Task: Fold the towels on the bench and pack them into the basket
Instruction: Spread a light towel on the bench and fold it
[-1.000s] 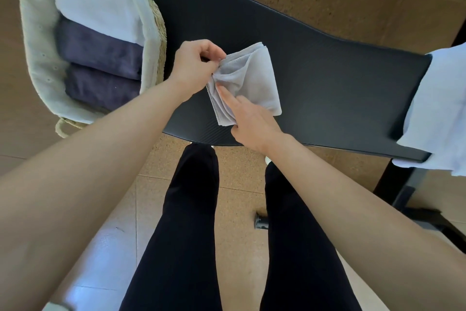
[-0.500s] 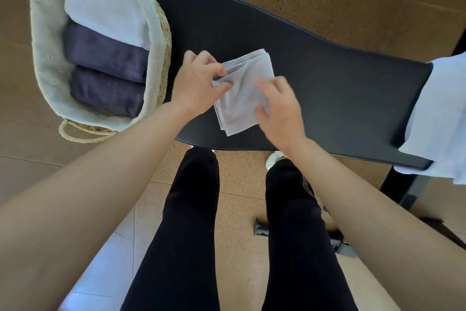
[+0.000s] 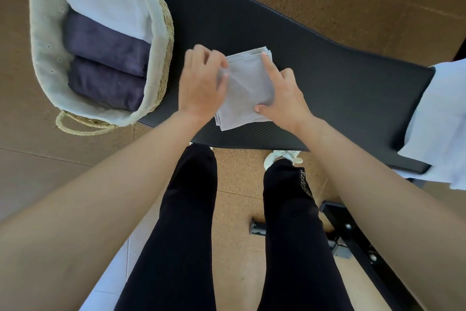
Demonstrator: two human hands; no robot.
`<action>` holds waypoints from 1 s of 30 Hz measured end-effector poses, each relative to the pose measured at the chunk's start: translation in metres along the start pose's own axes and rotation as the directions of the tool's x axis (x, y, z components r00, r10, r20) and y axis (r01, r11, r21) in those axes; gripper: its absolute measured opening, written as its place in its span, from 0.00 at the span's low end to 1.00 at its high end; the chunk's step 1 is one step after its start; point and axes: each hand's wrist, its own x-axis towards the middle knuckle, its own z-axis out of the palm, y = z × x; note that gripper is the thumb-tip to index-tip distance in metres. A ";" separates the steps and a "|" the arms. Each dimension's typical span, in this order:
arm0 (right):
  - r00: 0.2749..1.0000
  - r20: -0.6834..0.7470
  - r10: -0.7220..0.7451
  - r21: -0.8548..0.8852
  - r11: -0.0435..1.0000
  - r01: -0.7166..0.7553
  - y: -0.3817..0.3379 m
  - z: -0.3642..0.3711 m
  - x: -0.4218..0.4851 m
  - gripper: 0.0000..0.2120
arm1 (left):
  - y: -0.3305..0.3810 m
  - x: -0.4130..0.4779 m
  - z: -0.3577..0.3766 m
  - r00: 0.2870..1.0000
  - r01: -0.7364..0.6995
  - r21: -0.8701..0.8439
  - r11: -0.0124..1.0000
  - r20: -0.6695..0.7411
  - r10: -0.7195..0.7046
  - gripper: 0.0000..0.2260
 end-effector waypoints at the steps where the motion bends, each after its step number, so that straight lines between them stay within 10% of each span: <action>1: 1.000 -0.016 0.017 0.040 0.999 -0.016 0.001 0.001 -0.001 0.54 | 0.003 -0.006 0.002 0.996 -0.086 0.010 0.996 0.016 0.086 0.09; 12: 0.960 -0.051 0.276 0.194 0.946 -0.261 0.002 0.028 -0.024 0.20 | 0.000 -0.051 0.019 0.921 -0.077 0.224 0.972 0.388 -0.016 0.51; 20: 0.931 -0.365 -0.021 0.059 0.997 0.046 -0.010 0.028 -0.032 0.18 | -0.013 -0.036 0.006 0.915 0.130 -0.216 0.968 0.403 -0.033 0.40; 26: 0.806 -0.377 -0.457 -0.475 0.842 0.255 -0.003 0.038 -0.031 0.28 | -0.011 -0.008 -0.016 0.789 0.611 -0.659 0.438 0.548 -0.277 0.16; 30: 0.832 -0.245 -0.498 -0.522 0.791 0.319 0.003 0.045 -0.033 0.33 | -0.015 -0.001 -0.019 0.809 0.584 -0.631 0.510 0.501 -0.307 0.22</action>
